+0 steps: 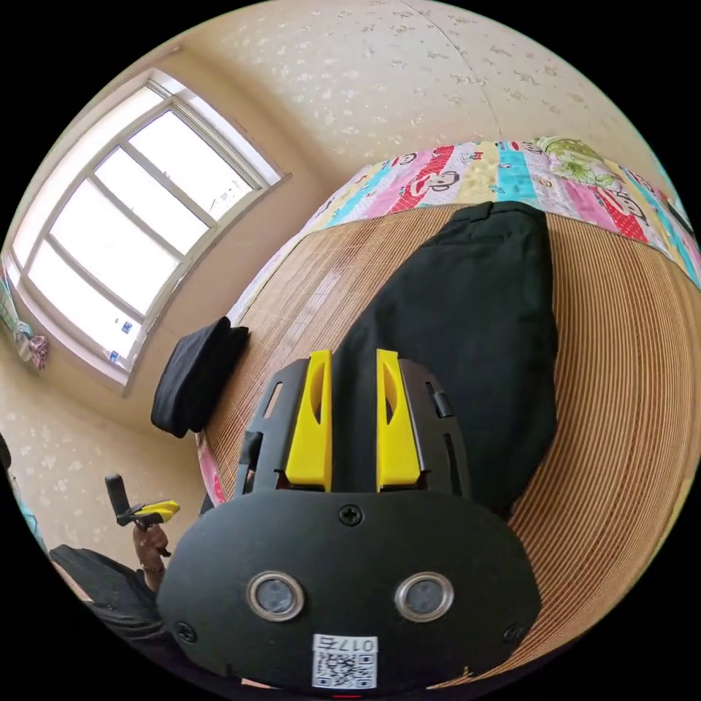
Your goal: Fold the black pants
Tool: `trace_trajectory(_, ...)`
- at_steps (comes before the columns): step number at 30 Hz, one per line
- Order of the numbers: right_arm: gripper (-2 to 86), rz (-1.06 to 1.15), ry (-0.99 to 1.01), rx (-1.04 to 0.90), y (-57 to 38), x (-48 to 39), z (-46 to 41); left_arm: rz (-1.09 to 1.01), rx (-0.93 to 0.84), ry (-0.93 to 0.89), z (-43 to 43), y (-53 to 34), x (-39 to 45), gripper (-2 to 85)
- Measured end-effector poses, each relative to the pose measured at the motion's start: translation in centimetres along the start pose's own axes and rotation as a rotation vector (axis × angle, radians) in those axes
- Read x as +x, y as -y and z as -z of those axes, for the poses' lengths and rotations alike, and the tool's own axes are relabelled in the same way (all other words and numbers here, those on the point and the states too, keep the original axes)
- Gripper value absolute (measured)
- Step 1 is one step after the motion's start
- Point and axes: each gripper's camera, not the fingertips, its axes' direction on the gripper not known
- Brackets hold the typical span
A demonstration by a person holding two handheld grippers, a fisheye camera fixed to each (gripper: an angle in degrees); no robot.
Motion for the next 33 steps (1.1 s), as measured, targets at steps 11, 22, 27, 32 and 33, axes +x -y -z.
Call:
trace_trajectory(11, 8.1, -0.191, 0.240, -0.089, -25.5, 5.1, 5.0, -0.044, -0.214, 0.207, -12.9, 4.9, 2.5, 4.2)
trace_trajectory(22, 5.2, -0.178, 0.218, -0.087, -32.5, 12.3, 14.6, -0.055, -0.242, -0.062, -13.2, -2.9, 5.4, 6.1)
trace_trajectory(27, 9.3, -0.229, 0.296, 0.034, -31.2, 16.4, 16.7, -0.100, -0.192, -0.097, -13.5, 1.1, 6.4, 11.2)
trace_trajectory(32, 12.4, -0.246, 0.275, 0.014, -29.6, 19.6, 14.9, -0.183, -0.181, 0.033, -16.8, 2.8, 8.2, 11.6)
trace_trajectory(33, 12.5, -0.249, 0.307, 0.012, -29.8, 20.0, 14.2, -0.194, -0.170, 0.021, -17.2, 2.4, 8.4, 11.3)
